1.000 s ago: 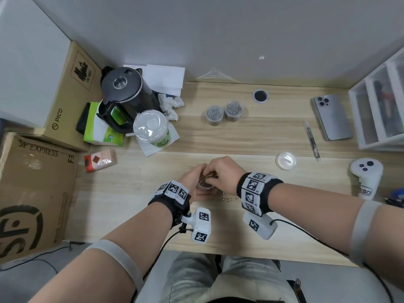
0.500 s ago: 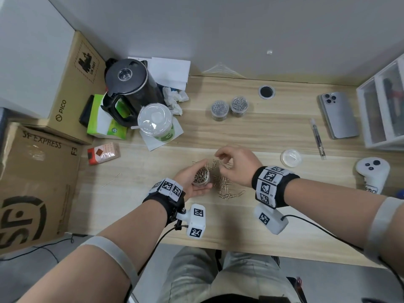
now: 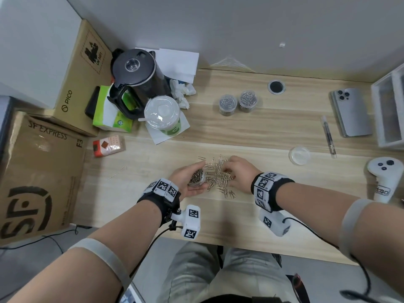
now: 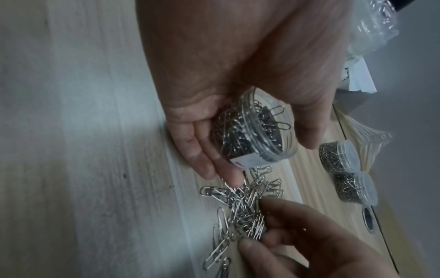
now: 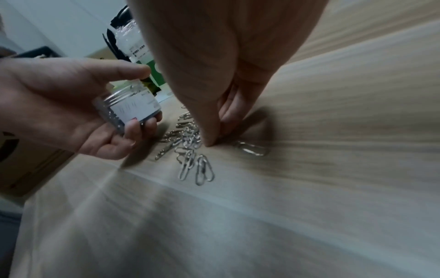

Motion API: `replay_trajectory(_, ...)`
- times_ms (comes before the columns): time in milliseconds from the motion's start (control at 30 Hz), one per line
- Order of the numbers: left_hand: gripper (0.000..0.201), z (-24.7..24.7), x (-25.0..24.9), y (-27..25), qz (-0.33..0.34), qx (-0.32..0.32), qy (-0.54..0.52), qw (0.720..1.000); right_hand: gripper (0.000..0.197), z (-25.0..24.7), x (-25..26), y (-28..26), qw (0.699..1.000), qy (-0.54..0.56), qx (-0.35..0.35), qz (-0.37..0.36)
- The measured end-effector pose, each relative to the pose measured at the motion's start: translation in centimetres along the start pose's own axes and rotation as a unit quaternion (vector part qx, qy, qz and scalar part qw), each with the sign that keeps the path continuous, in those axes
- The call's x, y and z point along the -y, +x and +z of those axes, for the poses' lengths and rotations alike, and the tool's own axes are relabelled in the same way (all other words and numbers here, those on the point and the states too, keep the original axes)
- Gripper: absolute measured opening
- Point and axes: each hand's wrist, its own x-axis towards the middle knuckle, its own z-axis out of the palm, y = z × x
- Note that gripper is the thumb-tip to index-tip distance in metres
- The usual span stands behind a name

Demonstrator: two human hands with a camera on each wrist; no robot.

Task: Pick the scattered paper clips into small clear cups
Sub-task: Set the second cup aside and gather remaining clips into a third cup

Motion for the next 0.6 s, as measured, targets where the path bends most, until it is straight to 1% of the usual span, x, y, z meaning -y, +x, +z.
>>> replay_trajectory(133,0.043,-1.2,0.0,0.0,0.004,-0.012,0.001,1.0,0.04,-0.2,0.8,0.8,0.996,0.058,-0.069,-0.005)
replay_trajectory(200,0.043,-1.7,-0.1,-0.1,0.006,-0.014,-0.001,1.0,0.038,-1.0,0.2,0.8,0.994,0.059,-0.093,0.006)
replay_trajectory(267,0.045,-1.9,-0.3,-0.1,0.008,-0.016,-0.006,1.0,0.044,-2.2,-0.6,0.5,0.997,0.011,-0.073,0.023)
replay_trajectory(367,0.047,-1.9,-0.4,-0.1,0.006,-0.017,-0.011,1.0,0.061,-3.3,-1.9,0.0,0.997,-0.06,-0.018,0.046)
replay_trajectory(400,0.047,-1.8,-0.3,-0.1,0.005,-0.016,-0.011,1.0,0.068,-3.4,-2.1,0.0,0.997,-0.065,-0.002,0.041)
replay_trajectory(500,0.047,-1.6,0.0,0.0,0.001,-0.011,-0.007,1.0,0.09,-2.7,-1.9,0.1,0.997,-0.068,0.047,-0.005)
replay_trajectory(533,0.047,-1.5,0.1,0.0,0.0,-0.01,-0.004,1.0,0.091,-2.4,-1.7,0.2,0.996,-0.072,0.057,-0.015)
replay_trajectory(600,0.047,-1.3,0.2,0.0,0.0,-0.011,0.002,1.0,0.082,-2.1,-1.4,0.3,0.995,-0.079,0.061,-0.029)
